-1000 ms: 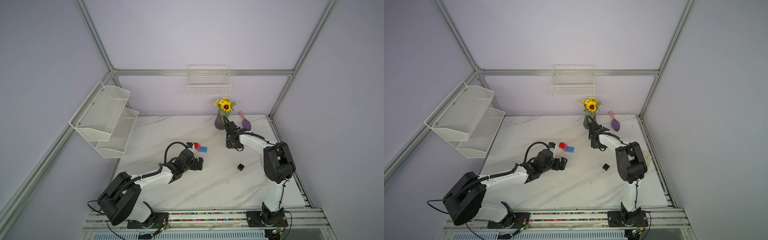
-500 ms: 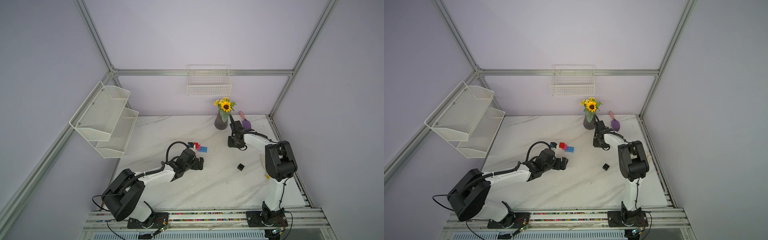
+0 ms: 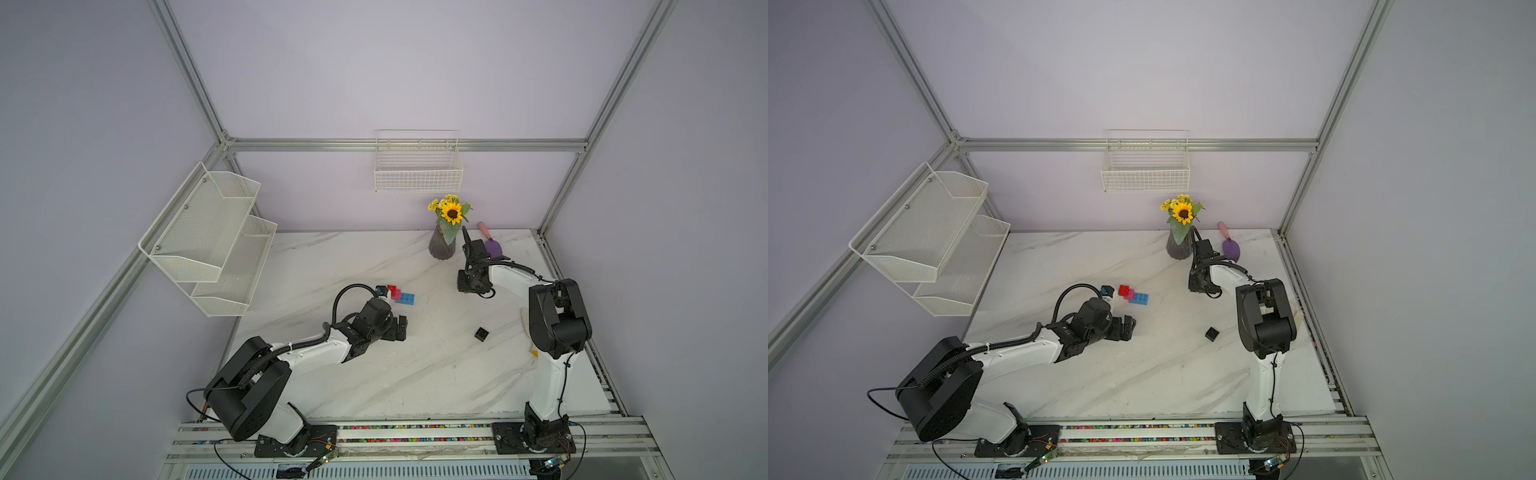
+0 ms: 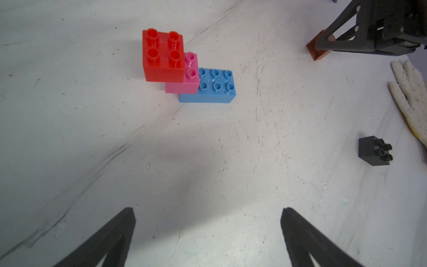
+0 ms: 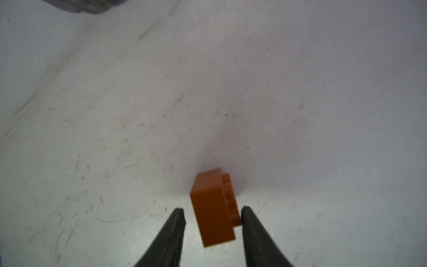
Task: Assemble the letter v with lego
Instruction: Pick up the lego brick from the center of the board.
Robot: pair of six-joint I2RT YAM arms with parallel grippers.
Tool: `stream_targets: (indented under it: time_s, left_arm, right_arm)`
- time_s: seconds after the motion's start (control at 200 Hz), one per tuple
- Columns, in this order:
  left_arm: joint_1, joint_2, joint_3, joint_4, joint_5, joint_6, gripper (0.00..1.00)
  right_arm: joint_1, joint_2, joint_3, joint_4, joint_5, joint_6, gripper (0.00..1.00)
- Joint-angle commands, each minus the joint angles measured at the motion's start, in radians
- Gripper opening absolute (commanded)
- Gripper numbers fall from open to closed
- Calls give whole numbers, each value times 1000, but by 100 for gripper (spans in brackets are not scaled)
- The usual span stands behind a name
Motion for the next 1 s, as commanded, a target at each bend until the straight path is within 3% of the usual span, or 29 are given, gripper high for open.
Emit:
stream_targets:
  time_s: [0.0, 0.605, 0.92, 0.995]
  left_arm:
    - [6, 6, 27, 14, -2, -4, 100]
    - [6, 23, 40, 6, -3, -6, 100]
    - [6, 37, 44, 10, 3, -6, 100]
    - [6, 39, 45, 11, 4, -5, 100]
  right_arm:
    - [-8, 23, 26, 17, 2, -18, 44]
    - [-17, 50, 57, 41, 1, -58, 44]
    - [-19, 40, 61, 41, -25, -58, 32]
    - [-20, 40, 61, 40, -26, -59, 23]
